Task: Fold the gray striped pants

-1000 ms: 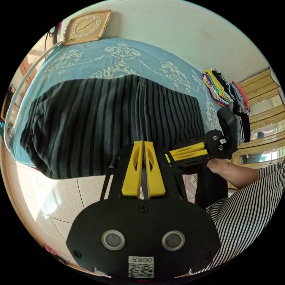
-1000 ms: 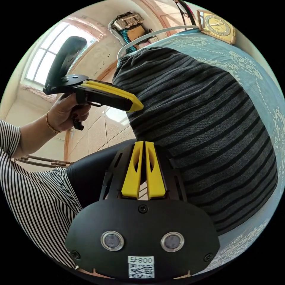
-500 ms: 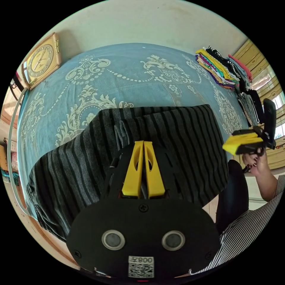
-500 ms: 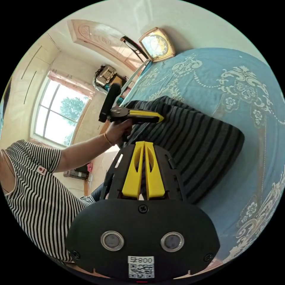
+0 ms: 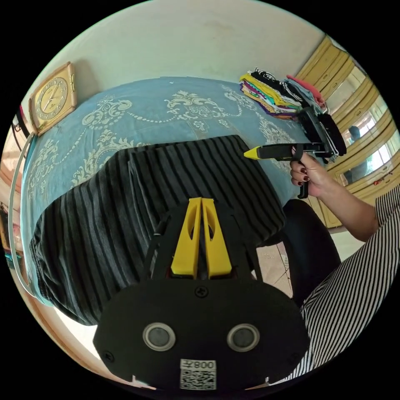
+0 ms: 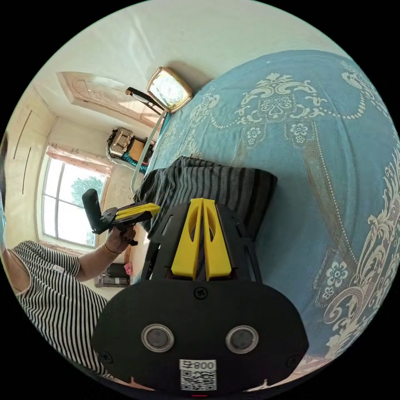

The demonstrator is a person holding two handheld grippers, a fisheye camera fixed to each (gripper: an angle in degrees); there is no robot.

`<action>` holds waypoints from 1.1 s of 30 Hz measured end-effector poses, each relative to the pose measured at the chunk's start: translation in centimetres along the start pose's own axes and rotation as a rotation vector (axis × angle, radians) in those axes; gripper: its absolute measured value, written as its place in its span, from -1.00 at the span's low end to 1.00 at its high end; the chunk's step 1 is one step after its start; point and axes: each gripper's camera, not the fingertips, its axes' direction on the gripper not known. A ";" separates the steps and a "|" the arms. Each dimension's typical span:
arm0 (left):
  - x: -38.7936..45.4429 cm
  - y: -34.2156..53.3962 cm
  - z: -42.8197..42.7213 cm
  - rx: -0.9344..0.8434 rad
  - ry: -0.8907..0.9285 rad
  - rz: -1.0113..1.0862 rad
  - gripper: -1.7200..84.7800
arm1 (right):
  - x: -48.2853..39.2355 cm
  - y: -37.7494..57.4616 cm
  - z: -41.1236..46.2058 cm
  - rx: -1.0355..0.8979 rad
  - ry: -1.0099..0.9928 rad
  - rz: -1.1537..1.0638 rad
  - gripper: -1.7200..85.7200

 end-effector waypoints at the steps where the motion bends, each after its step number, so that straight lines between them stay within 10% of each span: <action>1: 0.6 -0.2 1.5 -0.088 -0.035 -0.004 -0.96 | -0.7 1.4 0.2 -0.038 0.025 -0.028 -0.96; 18: 13.4 -6.5 -7.8 -0.016 0.194 0.150 -0.81 | 7.2 12.0 -6.6 -0.089 -0.063 0.326 -0.74; 33: 28.7 -13.8 -12.1 -0.041 -0.158 0.430 -0.60 | 10.8 12.3 -8.1 -0.129 -0.321 0.372 -0.79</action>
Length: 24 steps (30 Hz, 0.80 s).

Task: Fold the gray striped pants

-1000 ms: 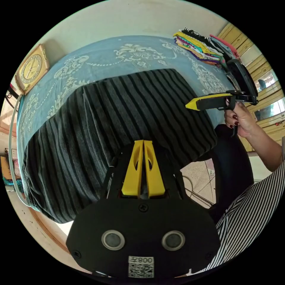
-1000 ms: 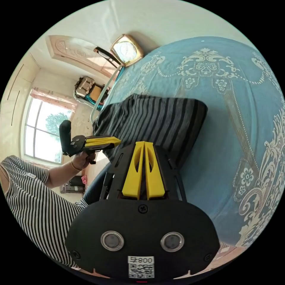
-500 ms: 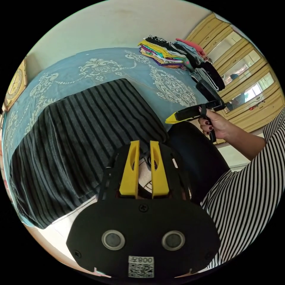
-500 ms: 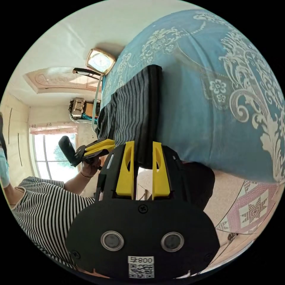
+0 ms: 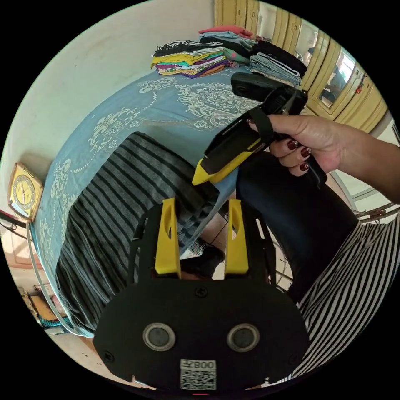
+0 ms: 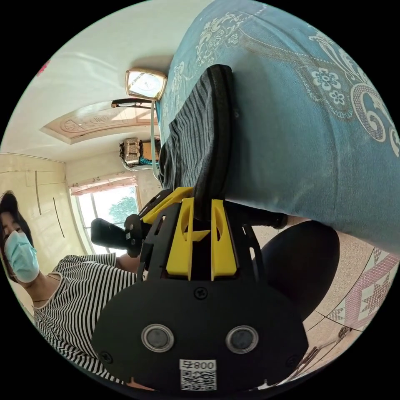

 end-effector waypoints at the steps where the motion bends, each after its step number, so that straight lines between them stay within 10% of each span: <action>1: 0.4 -0.7 -0.2 -0.017 -0.063 -0.012 -0.62 | -0.4 0.0 -0.3 0.007 -0.022 -0.021 -0.80; 24: -5.1 -2.4 -9.6 0.062 0.076 -0.114 -0.78 | 3.1 -13.8 -5.2 0.136 -0.038 0.037 -0.67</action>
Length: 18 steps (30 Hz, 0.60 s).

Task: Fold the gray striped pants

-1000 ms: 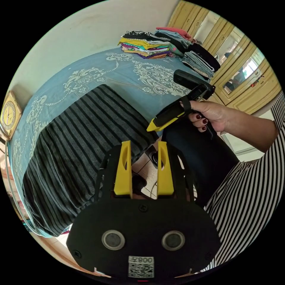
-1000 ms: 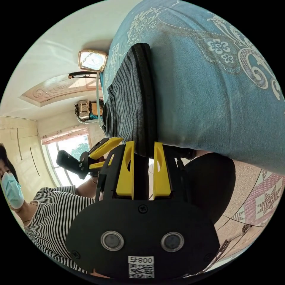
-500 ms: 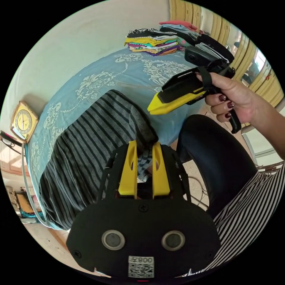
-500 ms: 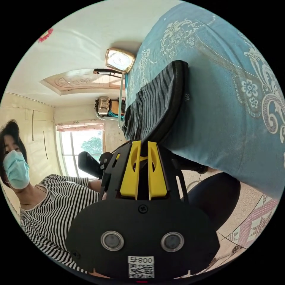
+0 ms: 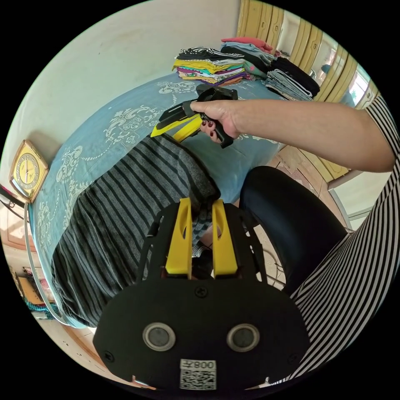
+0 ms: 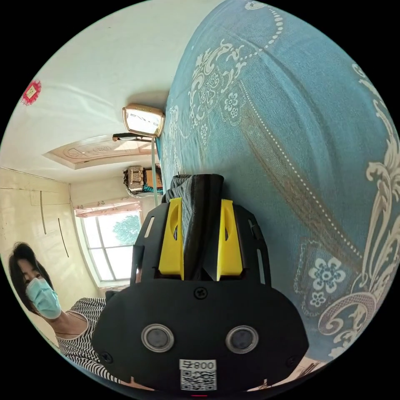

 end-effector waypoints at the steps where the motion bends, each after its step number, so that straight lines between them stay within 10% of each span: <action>1: 0.1 -0.1 -0.3 -0.001 -0.005 0.007 -0.78 | 0.0 -0.2 0.3 0.000 -0.009 0.010 -0.69; 18: 3.3 0.7 -6.2 0.143 0.129 0.119 -0.79 | -3.9 6.0 -7.2 0.134 -0.043 -0.064 -0.81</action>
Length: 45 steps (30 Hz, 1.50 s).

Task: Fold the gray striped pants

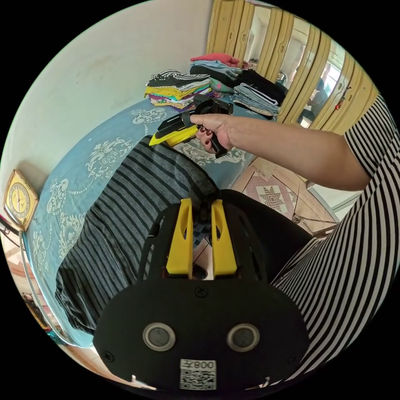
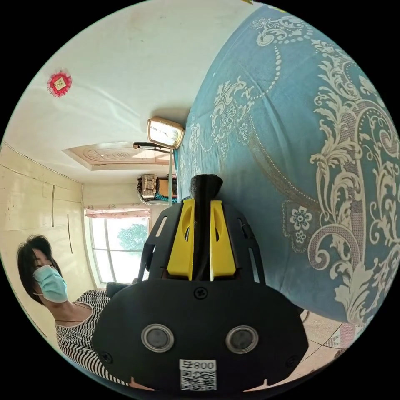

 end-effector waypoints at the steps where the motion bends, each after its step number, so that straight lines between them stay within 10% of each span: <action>1: 0.4 0.1 -0.2 0.017 0.022 0.012 -0.79 | -0.1 0.7 -1.0 0.026 0.000 0.005 -0.81; 21: -10.4 20.5 -5.0 0.286 0.266 -0.240 -0.79 | -8.7 4.5 3.0 0.158 -0.003 -0.040 -0.81; 45: -27.1 69.1 -4.8 0.597 0.317 -0.952 -0.79 | -25.1 -3.8 41.6 -0.200 0.156 -0.197 -0.83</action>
